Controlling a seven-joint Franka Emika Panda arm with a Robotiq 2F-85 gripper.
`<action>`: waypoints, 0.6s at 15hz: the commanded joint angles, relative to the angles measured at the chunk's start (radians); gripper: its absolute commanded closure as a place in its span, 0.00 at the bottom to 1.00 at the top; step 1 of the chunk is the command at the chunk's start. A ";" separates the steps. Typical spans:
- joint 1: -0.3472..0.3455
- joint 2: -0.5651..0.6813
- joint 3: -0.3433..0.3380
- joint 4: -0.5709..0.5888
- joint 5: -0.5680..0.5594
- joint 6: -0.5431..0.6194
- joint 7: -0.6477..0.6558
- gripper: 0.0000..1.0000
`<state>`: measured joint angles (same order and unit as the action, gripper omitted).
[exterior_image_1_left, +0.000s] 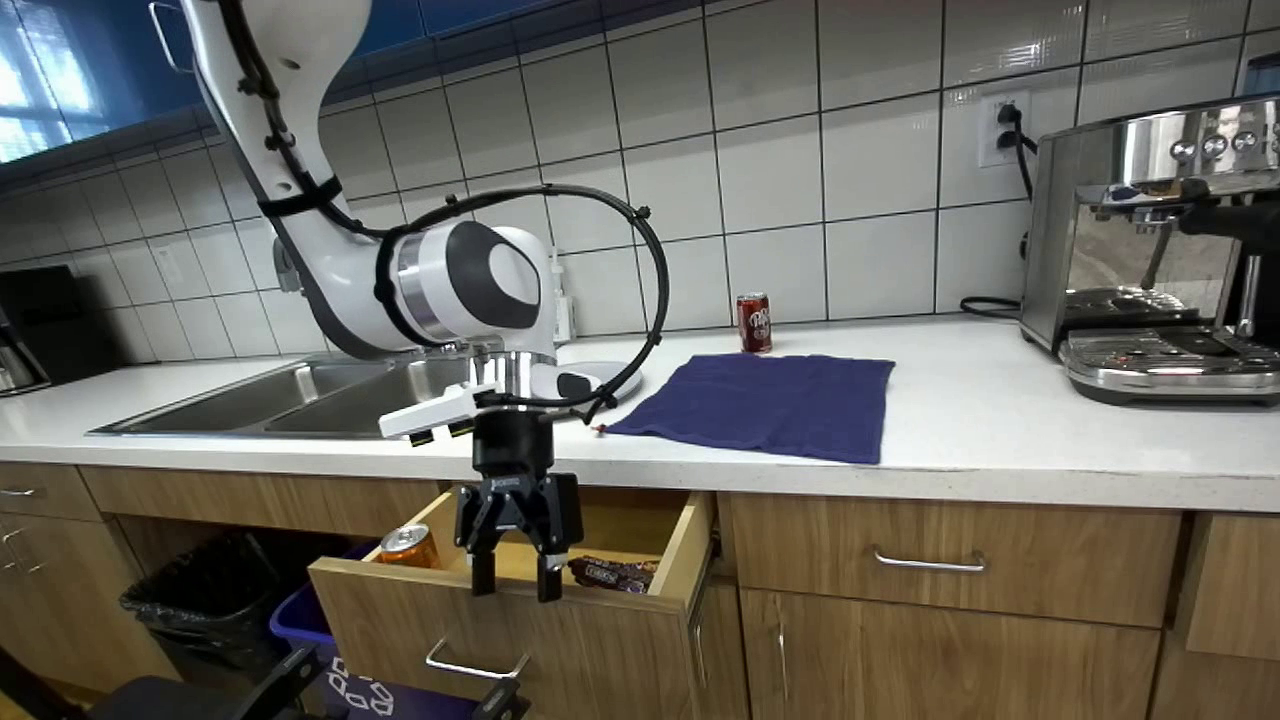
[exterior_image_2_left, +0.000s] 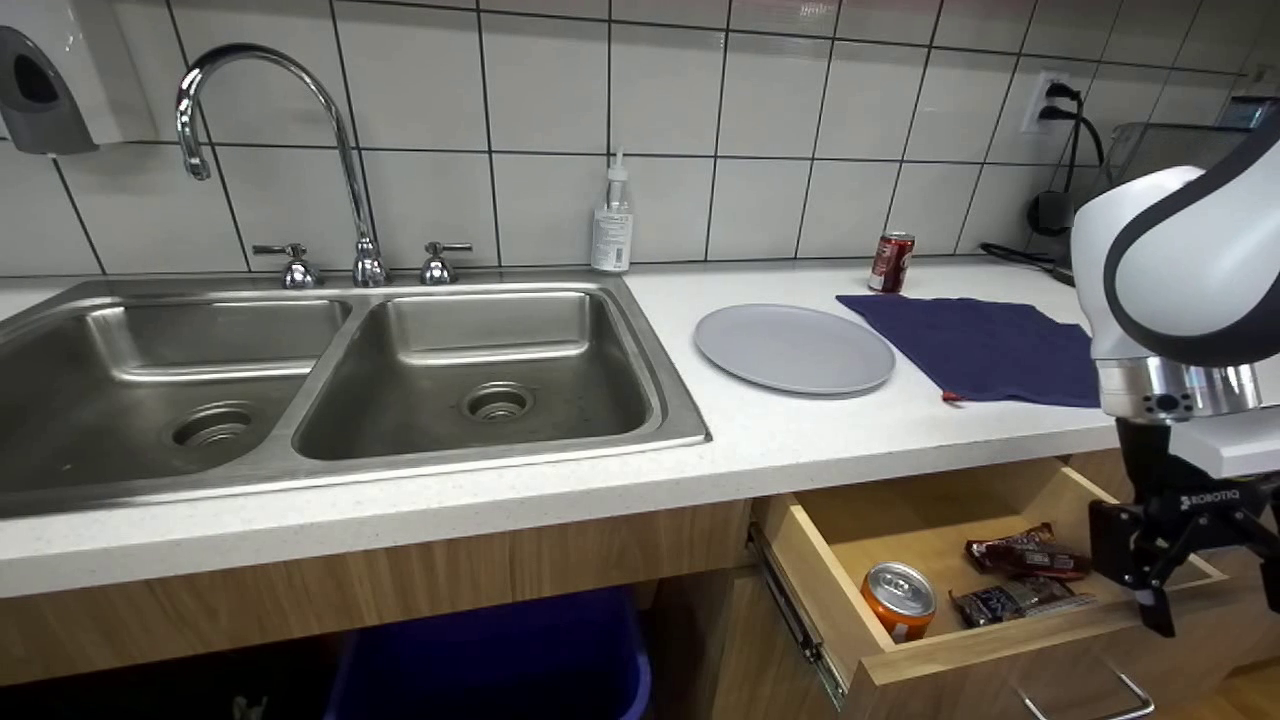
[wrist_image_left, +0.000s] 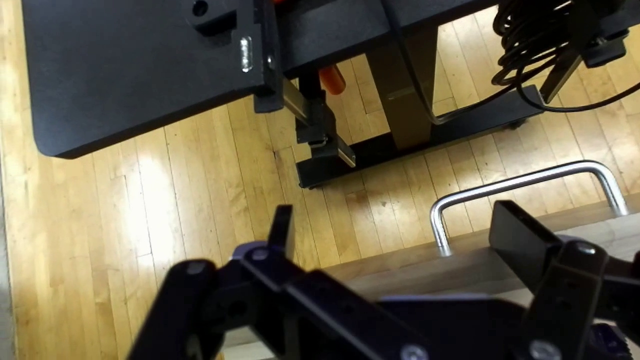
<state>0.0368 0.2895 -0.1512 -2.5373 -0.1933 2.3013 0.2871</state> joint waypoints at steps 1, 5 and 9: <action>-0.012 0.033 0.006 0.042 -0.038 -0.037 -0.024 0.00; -0.013 0.044 0.005 0.054 -0.050 -0.041 -0.027 0.00; -0.014 0.047 0.006 0.060 -0.053 -0.049 -0.039 0.00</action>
<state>0.0369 0.3096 -0.1512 -2.5109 -0.2213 2.2726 0.2637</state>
